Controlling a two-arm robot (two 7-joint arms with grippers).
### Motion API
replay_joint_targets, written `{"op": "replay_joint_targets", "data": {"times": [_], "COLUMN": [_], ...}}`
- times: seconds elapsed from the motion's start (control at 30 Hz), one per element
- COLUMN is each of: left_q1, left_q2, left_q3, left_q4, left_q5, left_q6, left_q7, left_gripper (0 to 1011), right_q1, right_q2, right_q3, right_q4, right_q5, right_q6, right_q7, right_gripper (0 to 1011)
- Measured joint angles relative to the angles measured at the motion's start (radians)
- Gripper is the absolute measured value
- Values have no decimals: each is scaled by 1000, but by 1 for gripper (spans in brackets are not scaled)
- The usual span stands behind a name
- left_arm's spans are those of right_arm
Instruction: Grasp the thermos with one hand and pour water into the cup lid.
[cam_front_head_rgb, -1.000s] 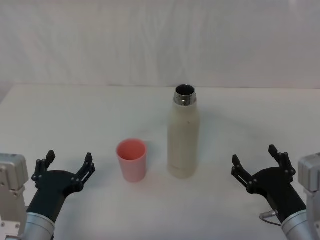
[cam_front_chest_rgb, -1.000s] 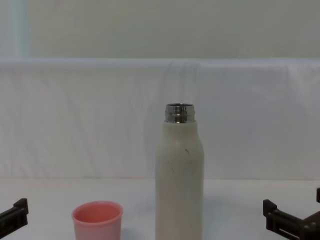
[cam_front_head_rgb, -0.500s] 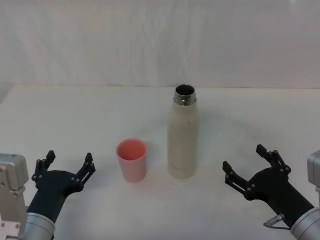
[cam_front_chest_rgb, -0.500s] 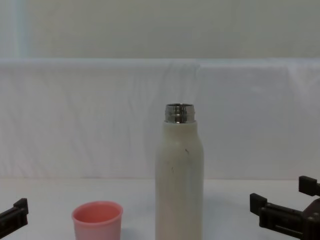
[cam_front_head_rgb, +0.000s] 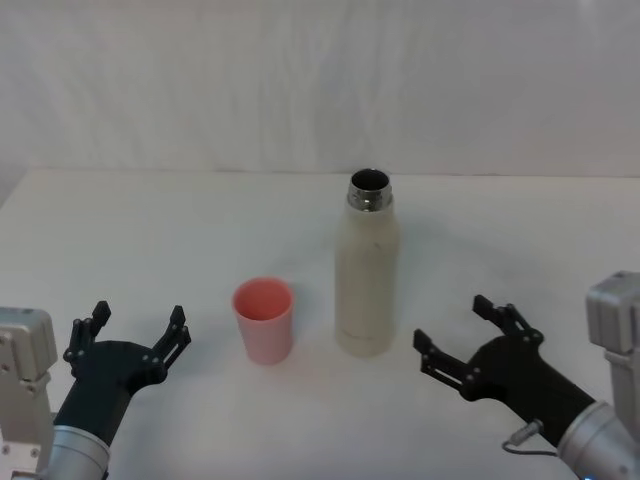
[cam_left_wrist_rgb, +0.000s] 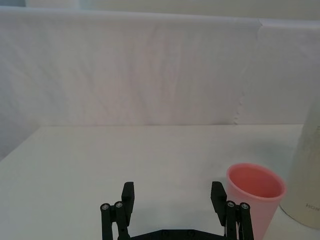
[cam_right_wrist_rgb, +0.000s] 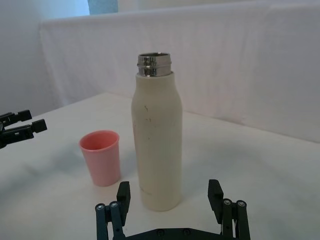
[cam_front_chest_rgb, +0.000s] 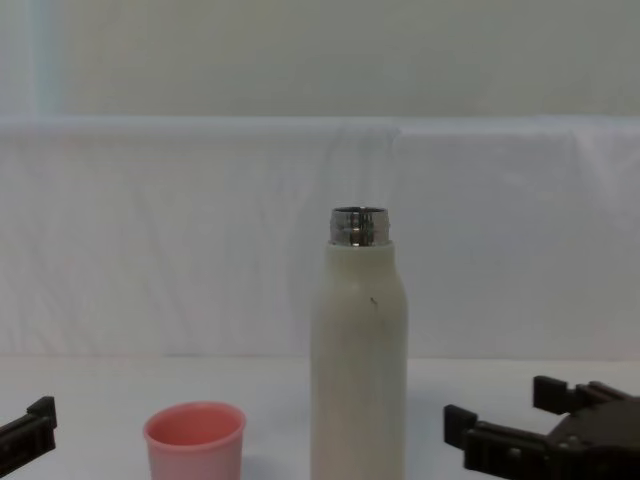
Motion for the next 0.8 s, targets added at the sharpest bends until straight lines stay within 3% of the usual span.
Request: {"op": "replay_joint_targets", "data": {"times": [0.47, 0.8], "left_q1": [0, 0], "left_q2": [0, 0], "left_q3": [0, 0], "left_q4": [0, 0], "left_q5": [0, 0], "left_q6": [0, 0], "left_q7": [0, 0], "left_gripper": [1001, 1001], "right_q1": [105, 160], "right_q2": [-35, -50], "right_q3": [-78, -103], "right_q4": [108, 153], "right_q5": [17, 7], "right_q6": [8, 14], "right_q7": [-17, -32], "right_gripper": [1001, 1001]}}
